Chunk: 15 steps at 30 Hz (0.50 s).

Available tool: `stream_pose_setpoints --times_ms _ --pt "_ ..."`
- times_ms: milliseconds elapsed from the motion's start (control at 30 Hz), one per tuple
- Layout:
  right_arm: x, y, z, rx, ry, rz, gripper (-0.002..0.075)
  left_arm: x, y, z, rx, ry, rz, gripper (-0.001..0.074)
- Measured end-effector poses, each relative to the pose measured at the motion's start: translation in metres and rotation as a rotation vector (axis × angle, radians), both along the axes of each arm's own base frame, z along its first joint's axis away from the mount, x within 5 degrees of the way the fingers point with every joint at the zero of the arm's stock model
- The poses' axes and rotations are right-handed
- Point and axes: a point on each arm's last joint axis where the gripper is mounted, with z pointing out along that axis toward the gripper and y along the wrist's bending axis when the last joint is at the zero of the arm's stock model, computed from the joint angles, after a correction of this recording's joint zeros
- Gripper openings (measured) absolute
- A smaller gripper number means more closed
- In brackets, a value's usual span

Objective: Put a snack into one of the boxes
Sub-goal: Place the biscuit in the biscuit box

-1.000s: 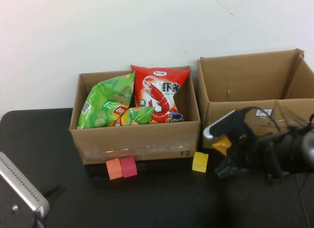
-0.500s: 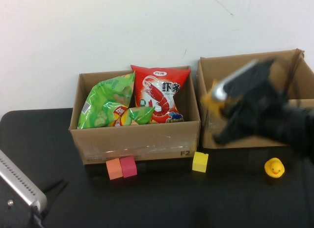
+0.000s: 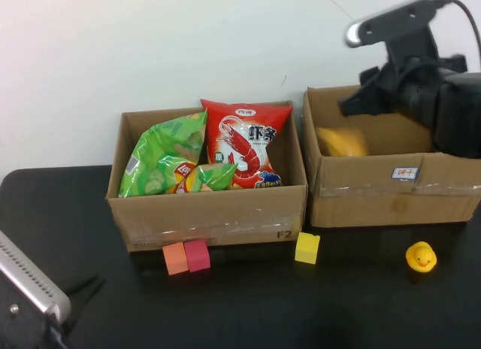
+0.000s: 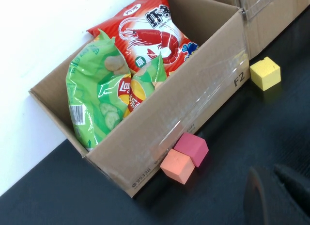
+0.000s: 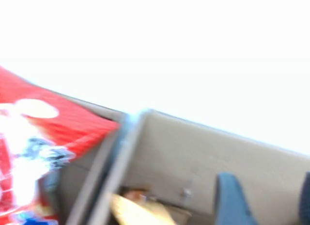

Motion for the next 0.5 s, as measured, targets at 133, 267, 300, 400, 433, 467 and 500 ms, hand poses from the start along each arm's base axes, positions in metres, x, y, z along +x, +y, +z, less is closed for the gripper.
stream_pose_setpoints --times_ms 133,267,300,400,433,467,500 --pt "0.010 -0.007 -0.015 0.024 0.039 -0.063 0.0384 0.000 0.000 0.000 -0.013 0.007 0.006 -0.0001" --pt "0.001 0.005 0.000 0.056 0.010 -0.017 0.0399 0.000 0.000 0.000 -0.018 0.009 0.009 -0.0001" --pt "-0.003 0.009 0.008 0.068 -0.006 -0.002 0.0400 0.000 0.000 0.000 -0.019 0.010 0.009 -0.0001" --pt "-0.027 0.019 0.037 0.102 -0.066 0.050 0.0400 0.000 0.000 0.000 -0.018 0.012 0.010 -0.0001" --pt "-0.036 0.022 0.045 0.103 -0.081 0.073 0.0396 0.000 0.000 0.000 -0.018 0.012 0.010 -0.0001" --pt "-0.048 0.026 0.055 0.103 -0.103 0.111 0.0386 0.000 0.000 0.000 -0.017 0.013 0.010 -0.0001" --pt "-0.062 0.032 0.063 0.098 -0.123 0.158 0.0367 0.000 0.000 0.000 -0.017 0.013 0.010 -0.0001"
